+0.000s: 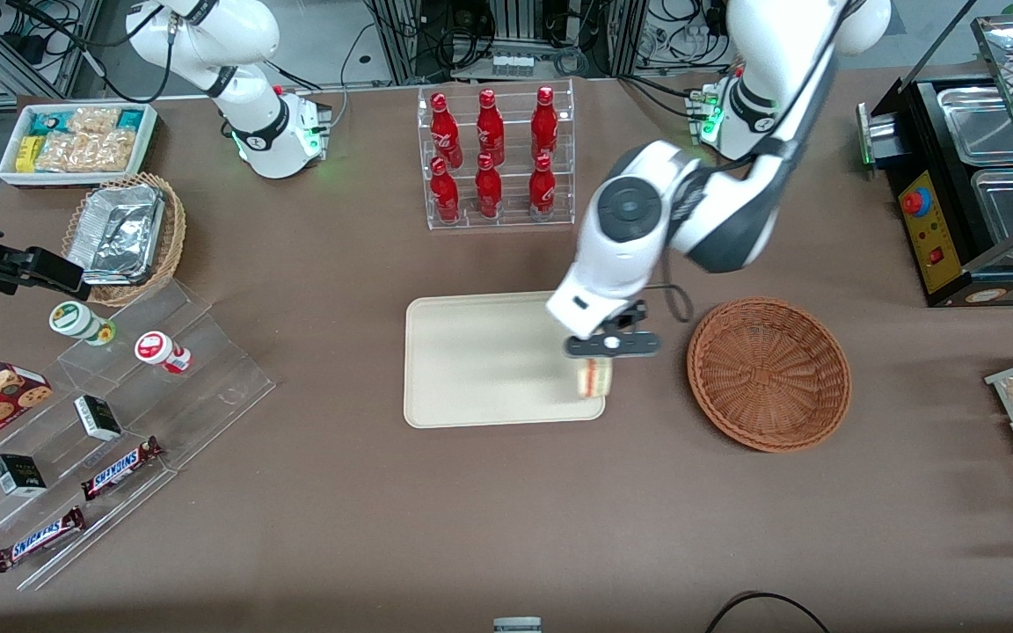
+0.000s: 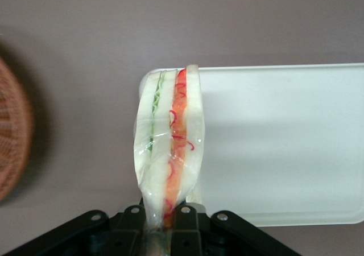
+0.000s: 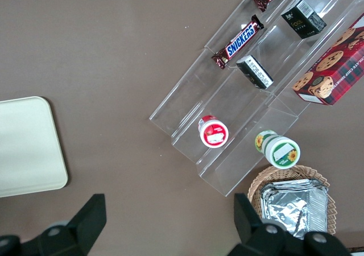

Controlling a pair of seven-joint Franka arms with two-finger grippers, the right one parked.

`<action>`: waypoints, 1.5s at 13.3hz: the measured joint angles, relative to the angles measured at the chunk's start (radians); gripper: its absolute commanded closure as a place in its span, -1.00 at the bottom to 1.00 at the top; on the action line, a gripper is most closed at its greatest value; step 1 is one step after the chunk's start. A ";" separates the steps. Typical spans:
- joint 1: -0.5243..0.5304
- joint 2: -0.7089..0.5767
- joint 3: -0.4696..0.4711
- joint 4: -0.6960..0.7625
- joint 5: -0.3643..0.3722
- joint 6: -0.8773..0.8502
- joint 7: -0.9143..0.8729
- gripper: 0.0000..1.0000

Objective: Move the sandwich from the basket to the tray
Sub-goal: 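Lower the sandwich onto the tray and open the left gripper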

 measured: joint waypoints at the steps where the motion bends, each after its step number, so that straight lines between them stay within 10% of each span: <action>1: -0.022 0.030 0.000 0.016 0.000 0.031 -0.023 1.00; 18: -0.187 0.296 0.005 0.136 0.109 0.187 -0.216 1.00; 19: -0.189 0.300 0.005 0.136 0.112 0.189 -0.225 0.68; 20: -0.190 0.303 0.005 0.136 0.114 0.191 -0.232 -0.73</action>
